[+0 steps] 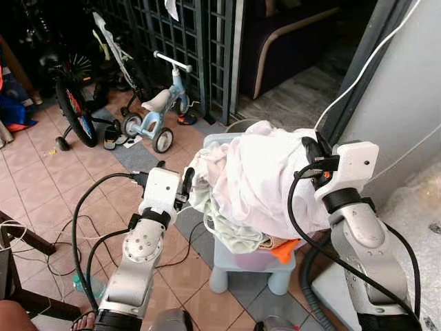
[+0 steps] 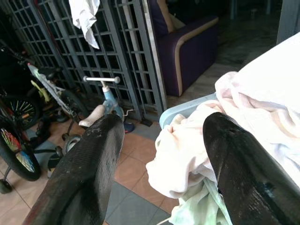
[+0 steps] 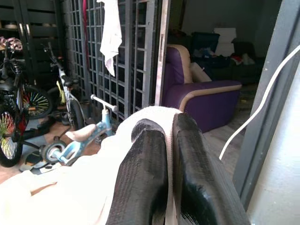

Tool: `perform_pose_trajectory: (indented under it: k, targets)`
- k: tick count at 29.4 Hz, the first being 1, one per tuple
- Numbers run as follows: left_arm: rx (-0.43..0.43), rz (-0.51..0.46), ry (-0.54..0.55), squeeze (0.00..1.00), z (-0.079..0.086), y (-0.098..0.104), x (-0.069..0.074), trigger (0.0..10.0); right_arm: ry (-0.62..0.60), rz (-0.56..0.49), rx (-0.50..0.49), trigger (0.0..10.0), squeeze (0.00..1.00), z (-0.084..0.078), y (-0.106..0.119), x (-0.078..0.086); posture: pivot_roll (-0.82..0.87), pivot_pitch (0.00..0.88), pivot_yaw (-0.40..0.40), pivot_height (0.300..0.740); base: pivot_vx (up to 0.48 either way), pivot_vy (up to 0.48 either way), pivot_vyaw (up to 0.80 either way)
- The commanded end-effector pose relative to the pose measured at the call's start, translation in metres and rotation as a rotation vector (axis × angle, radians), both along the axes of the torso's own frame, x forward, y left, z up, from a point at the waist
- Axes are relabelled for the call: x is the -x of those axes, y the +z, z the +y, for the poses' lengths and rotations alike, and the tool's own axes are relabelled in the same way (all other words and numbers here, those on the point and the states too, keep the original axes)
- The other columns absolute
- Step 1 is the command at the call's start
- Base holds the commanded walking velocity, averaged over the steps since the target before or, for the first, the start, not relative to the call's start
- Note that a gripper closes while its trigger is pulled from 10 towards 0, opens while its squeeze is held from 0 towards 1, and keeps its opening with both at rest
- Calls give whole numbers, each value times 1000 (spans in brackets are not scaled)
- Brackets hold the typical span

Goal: Clothes washing

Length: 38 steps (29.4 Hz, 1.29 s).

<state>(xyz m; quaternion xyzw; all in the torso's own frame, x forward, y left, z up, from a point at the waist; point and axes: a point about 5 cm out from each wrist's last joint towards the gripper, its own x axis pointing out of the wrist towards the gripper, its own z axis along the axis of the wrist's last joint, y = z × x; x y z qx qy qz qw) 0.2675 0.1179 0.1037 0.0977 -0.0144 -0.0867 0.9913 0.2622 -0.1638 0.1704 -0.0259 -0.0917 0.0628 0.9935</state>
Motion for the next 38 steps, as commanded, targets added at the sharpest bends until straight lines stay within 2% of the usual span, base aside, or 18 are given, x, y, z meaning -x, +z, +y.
perform_pose_trajectory:
  k: [1,3,5,18,19,33,38]
  targets:
    - [-16,-9,17,0,3,2,2,10000,11,-18,9,10000,0,4,7,1,-33,40,46,740,0,0,0]
    - [-17,-8,14,0,2,2,2,10000,11,-15,11,10000,0,5,6,1,-33,40,46,740,0,0,0]
    - [22,4,-63,0,-1,3,4,10000,11,-12,10,10000,0,6,6,0,-35,49,47,740,0,-240,0]
    - [22,16,-42,0,1,1,6,10000,8,6,22,10000,0,7,8,-5,-34,61,43,740,0,-464,-710]
    - [44,17,-35,0,1,1,6,10000,11,5,24,10000,0,7,8,-5,-33,62,42,740,0,0,0]
    - [66,40,-26,0,0,-1,8,10000,42,-4,30,10000,0,13,11,-11,-27,61,36,740,0,0,0]
    - [65,38,-30,0,0,0,8,10000,47,-13,30,10000,0,14,13,-12,-27,59,35,740,0,0,-800]
